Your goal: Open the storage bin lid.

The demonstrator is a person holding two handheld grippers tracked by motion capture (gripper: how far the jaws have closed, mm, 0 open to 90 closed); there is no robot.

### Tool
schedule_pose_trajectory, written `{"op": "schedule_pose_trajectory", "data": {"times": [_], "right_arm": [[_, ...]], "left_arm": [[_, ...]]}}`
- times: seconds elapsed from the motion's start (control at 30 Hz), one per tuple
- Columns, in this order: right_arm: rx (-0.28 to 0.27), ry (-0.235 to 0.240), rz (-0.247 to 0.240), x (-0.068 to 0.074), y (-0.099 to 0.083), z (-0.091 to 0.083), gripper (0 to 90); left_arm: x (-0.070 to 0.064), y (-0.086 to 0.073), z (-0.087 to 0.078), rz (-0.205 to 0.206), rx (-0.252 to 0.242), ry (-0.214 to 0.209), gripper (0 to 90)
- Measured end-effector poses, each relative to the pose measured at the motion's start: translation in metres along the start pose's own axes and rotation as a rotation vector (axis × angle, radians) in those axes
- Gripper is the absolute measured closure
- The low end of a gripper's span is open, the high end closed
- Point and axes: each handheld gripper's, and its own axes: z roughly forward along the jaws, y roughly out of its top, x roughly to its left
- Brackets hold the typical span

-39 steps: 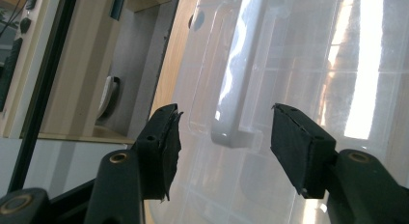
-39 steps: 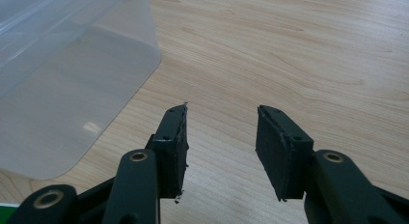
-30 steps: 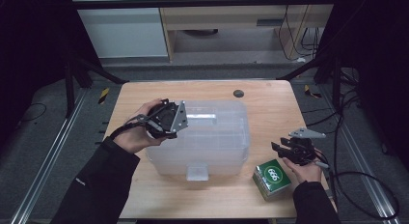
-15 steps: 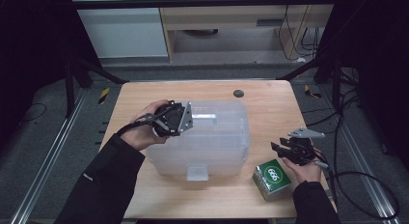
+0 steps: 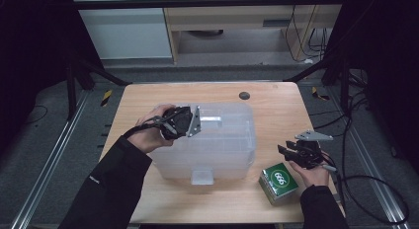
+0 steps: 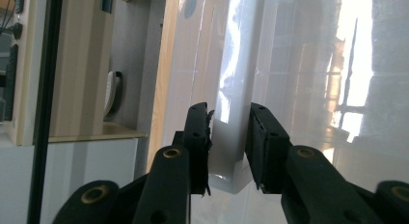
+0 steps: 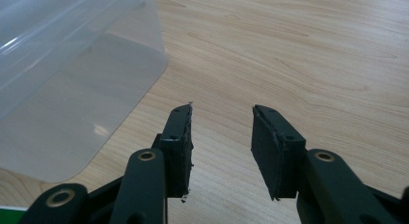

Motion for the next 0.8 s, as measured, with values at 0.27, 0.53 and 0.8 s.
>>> {"op": "schedule_pose_trajectory", "data": {"times": [0.27,0.53,0.8], "right_arm": [[-0.006,0.007,-0.016,0.002,0.005,-0.004,63.3],[-0.021,0.042,-0.035,0.010,0.013,-0.013,69.0],[-0.037,0.099,-0.078,0.023,0.023,-0.023,77.0]], "left_arm": [[0.000,0.002,0.000,0.020,0.012,0.002,73.0],[0.001,0.003,-0.001,0.032,0.017,0.008,73.7],[0.003,0.004,-0.001,0.026,0.023,0.004,73.8]]}}
